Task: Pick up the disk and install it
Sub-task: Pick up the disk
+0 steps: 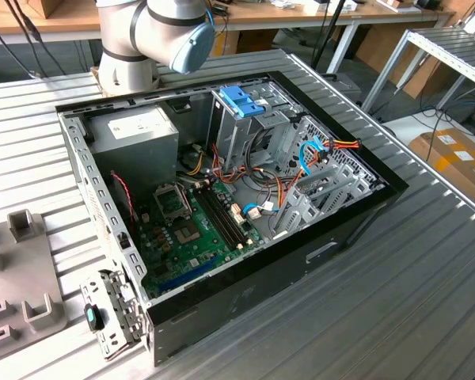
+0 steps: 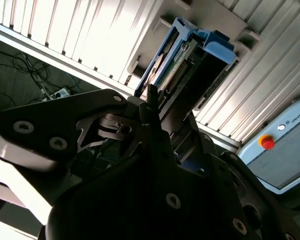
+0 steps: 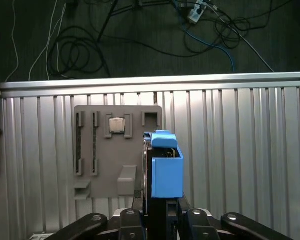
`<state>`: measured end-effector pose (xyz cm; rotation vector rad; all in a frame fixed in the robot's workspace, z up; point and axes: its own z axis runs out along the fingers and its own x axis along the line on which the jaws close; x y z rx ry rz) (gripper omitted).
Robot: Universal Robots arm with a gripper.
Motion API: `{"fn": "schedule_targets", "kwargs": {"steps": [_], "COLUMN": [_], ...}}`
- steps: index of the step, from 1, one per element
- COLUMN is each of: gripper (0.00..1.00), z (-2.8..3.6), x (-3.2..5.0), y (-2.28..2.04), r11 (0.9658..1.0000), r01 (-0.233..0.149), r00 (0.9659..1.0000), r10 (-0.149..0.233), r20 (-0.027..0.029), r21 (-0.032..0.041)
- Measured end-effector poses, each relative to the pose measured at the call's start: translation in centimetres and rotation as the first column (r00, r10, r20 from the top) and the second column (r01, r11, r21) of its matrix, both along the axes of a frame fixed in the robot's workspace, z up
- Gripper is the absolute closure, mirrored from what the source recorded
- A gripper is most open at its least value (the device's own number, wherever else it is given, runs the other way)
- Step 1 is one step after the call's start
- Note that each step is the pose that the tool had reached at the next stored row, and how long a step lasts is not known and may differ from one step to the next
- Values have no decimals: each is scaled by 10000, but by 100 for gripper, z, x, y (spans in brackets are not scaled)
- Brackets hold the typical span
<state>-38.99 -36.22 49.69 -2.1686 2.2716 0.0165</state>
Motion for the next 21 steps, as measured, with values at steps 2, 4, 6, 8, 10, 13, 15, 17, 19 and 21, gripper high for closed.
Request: {"fn": "schedule_targets", "kwargs": {"steps": [2,4,6,8,10,13,15,17,19,21], "gripper": [65,65,65,65,65,65,65,65,65,65], "z": [0,0,0,0,0,0,0,0,0,0], "x": [43,84,117,185,231,267,305,308,308,308], "y": [0,0,1,2,2,2,3,2,2,2], "r11": [10000,10000,10000,10000,10000,10000,10000,10000,10000,10000], "r01": [0,0,0,0,0,1,1,0,0,-1], "r00": [10000,10000,10000,10000,10000,10000,10000,10000,10000,10000], "r10": [0,0,0,0,0,-1,-1,0,0,1], "r20": [0,0,0,0,0,0,0,0,0,0], "r21": [0,0,0,0,0,0,0,-1,0,0]}}
